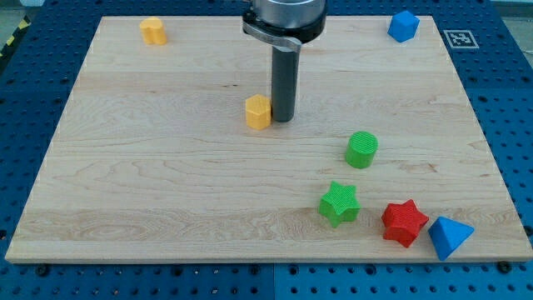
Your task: Slide the yellow hexagon to the center right
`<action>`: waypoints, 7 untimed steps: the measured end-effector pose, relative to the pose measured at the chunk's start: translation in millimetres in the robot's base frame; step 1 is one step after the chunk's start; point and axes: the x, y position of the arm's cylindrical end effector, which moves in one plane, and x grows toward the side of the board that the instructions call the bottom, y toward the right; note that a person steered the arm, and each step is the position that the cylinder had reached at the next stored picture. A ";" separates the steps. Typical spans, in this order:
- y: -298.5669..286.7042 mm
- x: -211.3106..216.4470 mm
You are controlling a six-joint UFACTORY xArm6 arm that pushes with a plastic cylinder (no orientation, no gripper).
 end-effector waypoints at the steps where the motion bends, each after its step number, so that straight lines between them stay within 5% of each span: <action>1: -16.1 -0.6; 7: -98.2 3.2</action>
